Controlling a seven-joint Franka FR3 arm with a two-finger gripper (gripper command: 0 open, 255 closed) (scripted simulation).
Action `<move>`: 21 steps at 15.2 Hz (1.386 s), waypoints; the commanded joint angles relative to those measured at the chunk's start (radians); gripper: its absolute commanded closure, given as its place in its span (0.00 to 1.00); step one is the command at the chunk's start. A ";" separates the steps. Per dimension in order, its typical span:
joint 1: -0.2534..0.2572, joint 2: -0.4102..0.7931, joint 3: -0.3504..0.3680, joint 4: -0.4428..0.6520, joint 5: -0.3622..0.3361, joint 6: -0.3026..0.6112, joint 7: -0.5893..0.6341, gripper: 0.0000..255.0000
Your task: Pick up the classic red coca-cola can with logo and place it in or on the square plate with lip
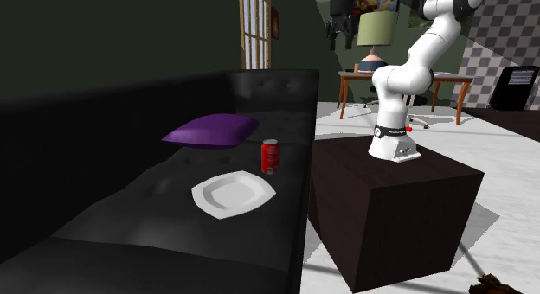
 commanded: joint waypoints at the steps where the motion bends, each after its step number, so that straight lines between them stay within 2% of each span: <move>1: 0.000 0.000 0.000 0.000 0.000 0.000 0.000 0.00; 11: 0.008 0.237 0.052 -0.088 0.019 0.345 0.059 0.00; 21: 0.010 0.576 0.096 -0.029 0.002 0.644 0.127 0.00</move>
